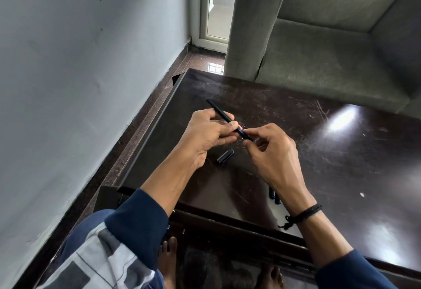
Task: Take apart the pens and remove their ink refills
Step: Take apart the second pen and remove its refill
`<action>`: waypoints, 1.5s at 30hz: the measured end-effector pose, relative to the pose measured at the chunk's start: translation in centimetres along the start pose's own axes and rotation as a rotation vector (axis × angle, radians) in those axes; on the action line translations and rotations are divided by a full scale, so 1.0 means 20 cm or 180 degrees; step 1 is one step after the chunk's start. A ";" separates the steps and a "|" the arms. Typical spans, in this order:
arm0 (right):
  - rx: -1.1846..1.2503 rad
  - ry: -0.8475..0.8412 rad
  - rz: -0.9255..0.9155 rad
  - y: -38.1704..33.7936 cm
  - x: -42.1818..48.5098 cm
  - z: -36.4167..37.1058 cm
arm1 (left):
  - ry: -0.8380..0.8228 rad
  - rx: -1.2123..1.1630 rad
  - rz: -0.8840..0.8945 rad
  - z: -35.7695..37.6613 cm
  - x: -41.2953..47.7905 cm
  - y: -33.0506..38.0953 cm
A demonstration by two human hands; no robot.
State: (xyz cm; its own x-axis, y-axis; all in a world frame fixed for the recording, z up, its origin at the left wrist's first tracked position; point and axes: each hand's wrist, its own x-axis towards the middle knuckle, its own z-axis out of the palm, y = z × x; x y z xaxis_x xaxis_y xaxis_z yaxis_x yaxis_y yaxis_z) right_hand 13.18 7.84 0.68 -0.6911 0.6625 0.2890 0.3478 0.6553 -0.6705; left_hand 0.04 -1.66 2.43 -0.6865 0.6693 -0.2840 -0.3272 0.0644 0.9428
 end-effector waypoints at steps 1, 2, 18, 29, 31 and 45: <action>0.0018 0.0008 -0.0002 0.00 0.00 0.00 | -0.0011 0.0010 0.0000 0.00 0.00 0.00; 0.0038 0.0015 0.0001 0.00 0.00 0.00 | -0.0019 0.0018 0.0001 0.00 0.00 0.00; 0.0321 0.0000 0.0226 0.00 0.00 0.00 | -0.0001 0.0045 0.0019 0.00 0.00 0.01; 0.0425 -0.0213 0.0463 -0.01 0.01 0.00 | -0.0027 0.0042 0.0024 0.00 0.00 0.01; 0.0365 -0.0181 0.0501 0.00 0.01 0.00 | -0.0042 0.0069 0.0033 0.00 0.00 0.01; 0.0411 -0.0204 0.0612 -0.02 0.00 -0.01 | -0.0074 0.0105 0.0047 0.00 -0.01 0.01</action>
State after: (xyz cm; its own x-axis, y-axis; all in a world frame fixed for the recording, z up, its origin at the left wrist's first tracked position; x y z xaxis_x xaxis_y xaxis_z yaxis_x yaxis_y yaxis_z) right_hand 13.15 7.73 1.17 -0.6604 0.7434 0.1064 0.3959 0.4650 -0.7919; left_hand 0.10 -1.68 2.61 -0.6758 0.6873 -0.2663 -0.2954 0.0785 0.9522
